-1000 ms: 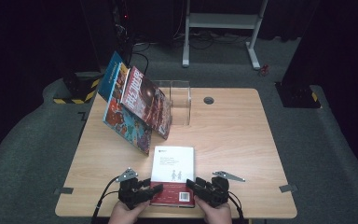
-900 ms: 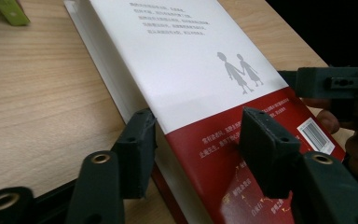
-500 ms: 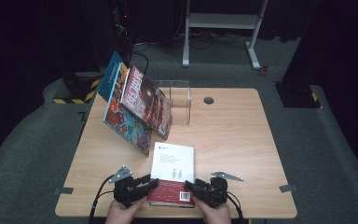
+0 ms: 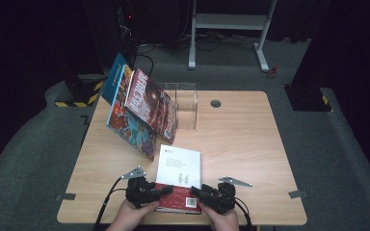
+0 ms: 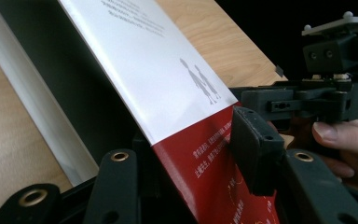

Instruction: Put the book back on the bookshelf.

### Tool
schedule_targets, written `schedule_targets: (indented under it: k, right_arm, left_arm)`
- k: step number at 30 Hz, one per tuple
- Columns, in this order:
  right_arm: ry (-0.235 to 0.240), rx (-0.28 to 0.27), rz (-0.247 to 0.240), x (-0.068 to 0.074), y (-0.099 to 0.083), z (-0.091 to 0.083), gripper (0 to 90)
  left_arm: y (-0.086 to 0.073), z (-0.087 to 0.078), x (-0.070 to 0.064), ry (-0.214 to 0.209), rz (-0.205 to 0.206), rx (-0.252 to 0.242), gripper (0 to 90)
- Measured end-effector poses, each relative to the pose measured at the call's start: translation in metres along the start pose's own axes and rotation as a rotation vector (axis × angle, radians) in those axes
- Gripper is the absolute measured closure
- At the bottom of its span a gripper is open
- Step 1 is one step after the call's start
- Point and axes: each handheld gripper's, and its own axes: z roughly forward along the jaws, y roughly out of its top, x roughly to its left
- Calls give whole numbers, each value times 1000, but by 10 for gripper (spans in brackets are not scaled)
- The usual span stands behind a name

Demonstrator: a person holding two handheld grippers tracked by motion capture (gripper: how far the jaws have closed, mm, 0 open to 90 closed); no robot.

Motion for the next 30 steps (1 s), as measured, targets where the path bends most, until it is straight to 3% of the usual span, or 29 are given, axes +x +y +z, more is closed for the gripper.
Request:
schedule_targets:
  k: [3,13,18,22,26,30]
  right_arm:
    - [9,-4,-6,0,0,-1,369]
    - [55,14,-3,-2,2,1,276]
    - [81,15,0,-5,3,0,229]
    - [108,17,19,-8,4,0,199]
    - [161,34,72,-14,4,4,166]
    - [199,43,84,-16,4,5,148]
  left_arm:
    - [0,-2,-4,6,36,-19,592]
    - [-6,-7,-10,0,86,-96,625]
    - [-8,-11,-16,-2,131,-132,649]
    - [-10,-12,-18,-6,153,-149,659]
    - [-12,-13,-20,-7,178,-167,662]
    - [-14,-15,-23,-17,212,-182,665]
